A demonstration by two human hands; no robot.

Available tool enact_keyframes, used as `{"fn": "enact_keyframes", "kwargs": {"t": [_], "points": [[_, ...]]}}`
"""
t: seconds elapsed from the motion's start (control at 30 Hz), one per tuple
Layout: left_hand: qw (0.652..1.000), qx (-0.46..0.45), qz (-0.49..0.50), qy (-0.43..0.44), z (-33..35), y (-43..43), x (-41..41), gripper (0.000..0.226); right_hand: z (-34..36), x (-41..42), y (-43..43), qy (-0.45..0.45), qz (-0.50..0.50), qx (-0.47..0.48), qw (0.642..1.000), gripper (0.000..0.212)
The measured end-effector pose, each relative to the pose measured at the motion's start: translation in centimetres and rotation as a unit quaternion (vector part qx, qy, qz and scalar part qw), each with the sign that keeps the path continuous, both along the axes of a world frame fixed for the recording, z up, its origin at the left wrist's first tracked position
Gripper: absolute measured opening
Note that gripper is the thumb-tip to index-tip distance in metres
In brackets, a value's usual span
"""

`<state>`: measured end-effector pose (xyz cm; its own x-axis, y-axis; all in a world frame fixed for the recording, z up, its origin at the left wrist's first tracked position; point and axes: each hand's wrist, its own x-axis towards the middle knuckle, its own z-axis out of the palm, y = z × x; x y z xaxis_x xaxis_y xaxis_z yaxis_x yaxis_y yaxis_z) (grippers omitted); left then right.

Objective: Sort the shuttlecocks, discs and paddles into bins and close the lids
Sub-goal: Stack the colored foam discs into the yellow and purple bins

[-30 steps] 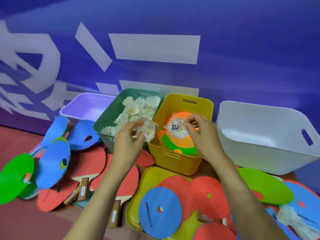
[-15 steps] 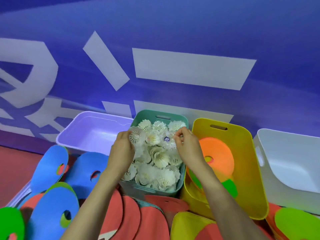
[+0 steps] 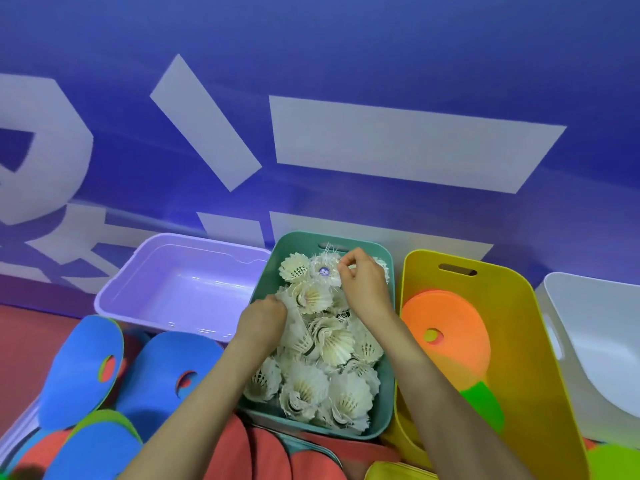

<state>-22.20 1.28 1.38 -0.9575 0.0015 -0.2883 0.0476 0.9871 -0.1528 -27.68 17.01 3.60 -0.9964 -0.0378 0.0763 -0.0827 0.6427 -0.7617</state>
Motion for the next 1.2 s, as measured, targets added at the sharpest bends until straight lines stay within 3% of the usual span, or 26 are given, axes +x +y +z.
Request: {"fn": "enact_keyframes", "kwargs": {"t": [0.2,0.33,0.4,0.5,0.67,0.8,0.97,1.07,1.2], "points": [[0.998,0.051,0.026,-0.007,0.2,-0.2,0.0,0.051,0.4,-2.4,-3.2,0.025,0.007,-0.066,0.997,0.009],[0.985,0.082,-0.007,0.153,-0.1,0.2,0.4,0.049,0.6,-3.8,-4.4,0.062,0.01,-0.05,0.997,0.01],[0.975,0.121,-0.035,0.185,-0.5,0.1,0.2,0.052,0.0,-4.4,-4.8,0.056,0.027,-0.001,0.998,0.012],[0.973,0.184,-0.012,0.137,-1.5,0.0,-0.2,0.054,-1.1,-4.8,-5.2,0.029,0.063,0.069,0.995,0.025],[0.981,0.194,0.029,0.012,-3.0,-0.9,-1.0,0.054,-2.5,-4.3,-4.9,0.119,0.205,0.148,0.96,0.042],[0.976,0.211,0.047,-0.005,-2.7,-0.6,-1.7,0.049,-3.3,-5.1,-5.3,0.016,0.24,0.208,0.948,0.042],[0.974,0.203,0.044,0.092,-3.3,-0.6,-1.5,0.038,-3.8,-5.8,-5.9,-0.088,0.253,0.324,0.907,0.039],[0.974,0.212,0.057,0.059,-2.9,-0.5,-1.4,0.03,-3.1,-5.4,-5.1,-0.099,0.263,0.279,0.918,0.04],[0.959,0.243,0.075,0.125,-1.1,0.4,-1.1,0.029,-0.8,-3.4,-2.1,-0.028,0.23,0.187,0.955,0.043]]}}
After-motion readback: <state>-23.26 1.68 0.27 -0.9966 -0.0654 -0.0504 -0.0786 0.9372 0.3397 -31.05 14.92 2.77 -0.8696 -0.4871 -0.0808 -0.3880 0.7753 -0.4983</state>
